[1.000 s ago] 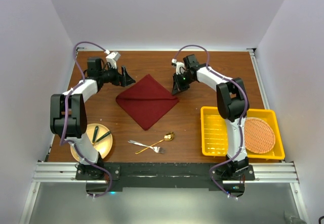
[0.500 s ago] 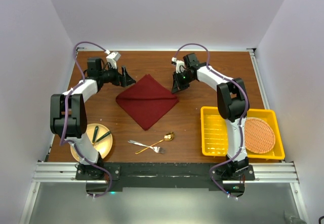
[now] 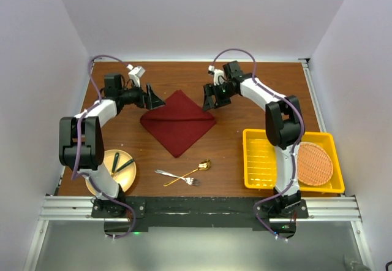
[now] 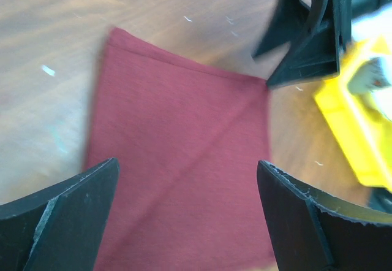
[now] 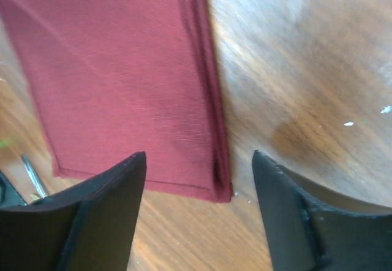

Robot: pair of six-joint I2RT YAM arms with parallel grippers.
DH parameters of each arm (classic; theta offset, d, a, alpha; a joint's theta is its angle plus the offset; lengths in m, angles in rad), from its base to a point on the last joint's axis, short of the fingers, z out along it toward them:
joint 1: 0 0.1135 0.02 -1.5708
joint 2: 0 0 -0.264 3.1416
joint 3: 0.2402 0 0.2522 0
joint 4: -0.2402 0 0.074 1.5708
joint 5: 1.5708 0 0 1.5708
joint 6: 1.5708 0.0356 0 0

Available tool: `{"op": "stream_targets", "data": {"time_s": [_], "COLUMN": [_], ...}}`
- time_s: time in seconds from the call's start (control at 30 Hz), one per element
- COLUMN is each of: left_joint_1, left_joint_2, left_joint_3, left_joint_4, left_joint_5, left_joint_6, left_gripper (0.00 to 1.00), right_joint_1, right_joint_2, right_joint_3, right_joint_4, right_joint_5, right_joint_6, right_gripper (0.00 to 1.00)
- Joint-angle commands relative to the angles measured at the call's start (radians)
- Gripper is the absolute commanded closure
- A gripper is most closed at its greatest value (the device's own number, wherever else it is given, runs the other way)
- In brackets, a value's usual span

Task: Fold the napkin into a case and place the utensils inside
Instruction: Smooth out the upper triangle-folded napkin at the center of the board.

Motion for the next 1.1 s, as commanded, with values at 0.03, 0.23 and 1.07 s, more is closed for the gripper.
{"op": "stream_targets", "data": {"time_s": [0.03, 0.23, 1.07], "left_joint_1": [0.015, 0.047, 0.007], "left_joint_2": [-0.113, -0.099, 0.033], "left_joint_3": [-0.125, -0.094, -0.07], "left_joint_4": [0.158, 0.171, 0.285], "left_joint_5": [0.153, 0.029, 0.194], "left_joint_6": [-0.216, -0.255, -0.437], "left_gripper": [0.0, 0.03, 0.19], "right_joint_1": [-0.006, 0.017, 0.055], "right_joint_2": [-0.174, -0.141, -0.072], "right_joint_3": [-0.001, -0.002, -0.117], "right_joint_4": [0.153, 0.207, 0.535], "right_joint_5": [-0.106, -0.17, -0.336], "right_joint_6": [0.079, 0.166, 0.49], "right_gripper": [0.16, 0.16, 0.08]}}
